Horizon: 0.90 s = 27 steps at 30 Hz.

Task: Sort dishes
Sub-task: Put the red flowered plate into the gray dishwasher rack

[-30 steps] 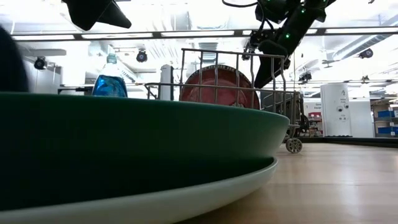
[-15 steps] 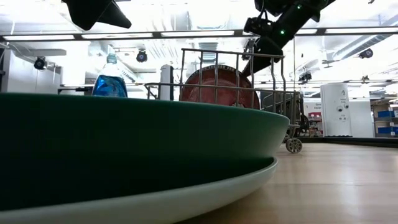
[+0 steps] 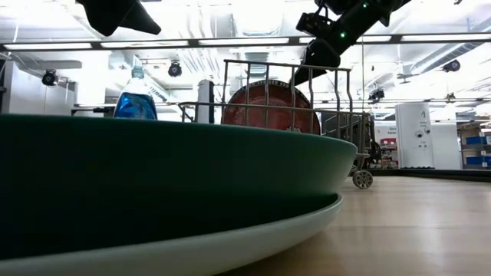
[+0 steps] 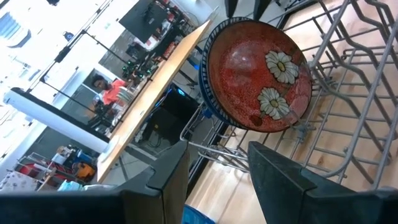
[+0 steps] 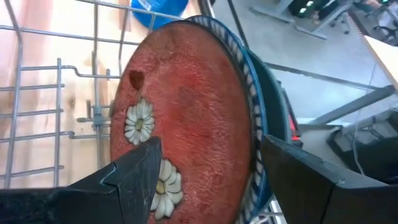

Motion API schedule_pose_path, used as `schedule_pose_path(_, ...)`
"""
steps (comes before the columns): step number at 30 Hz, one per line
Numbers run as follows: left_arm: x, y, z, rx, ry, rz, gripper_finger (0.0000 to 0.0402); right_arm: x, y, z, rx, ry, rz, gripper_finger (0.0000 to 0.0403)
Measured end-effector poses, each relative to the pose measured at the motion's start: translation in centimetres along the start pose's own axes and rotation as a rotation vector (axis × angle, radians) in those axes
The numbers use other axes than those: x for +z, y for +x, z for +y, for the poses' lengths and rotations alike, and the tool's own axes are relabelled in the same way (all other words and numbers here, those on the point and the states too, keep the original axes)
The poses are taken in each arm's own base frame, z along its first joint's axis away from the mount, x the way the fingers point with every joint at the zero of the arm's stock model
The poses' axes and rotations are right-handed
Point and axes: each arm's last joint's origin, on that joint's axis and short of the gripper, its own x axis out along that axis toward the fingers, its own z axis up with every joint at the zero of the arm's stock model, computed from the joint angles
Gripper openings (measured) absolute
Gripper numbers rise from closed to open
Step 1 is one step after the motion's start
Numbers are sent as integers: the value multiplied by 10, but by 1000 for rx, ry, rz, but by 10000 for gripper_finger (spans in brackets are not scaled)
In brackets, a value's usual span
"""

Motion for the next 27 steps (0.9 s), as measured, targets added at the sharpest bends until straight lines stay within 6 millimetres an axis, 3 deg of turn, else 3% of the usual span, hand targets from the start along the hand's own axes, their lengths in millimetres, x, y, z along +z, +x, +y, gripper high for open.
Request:
schedule_pose_path(7, 0, 0, 2, 0, -5, 0, 155, -3, 12, 4, 46, 15, 9, 266)
schedule_pose_path(12, 0, 0, 2, 0, -5, 0, 155, -5, 17, 4, -13, 5, 45, 266)
schedule_pose_path(27, 0, 0, 3, -1, -7, 0, 155, -2, 11, 1, -51, -1, 26, 267)
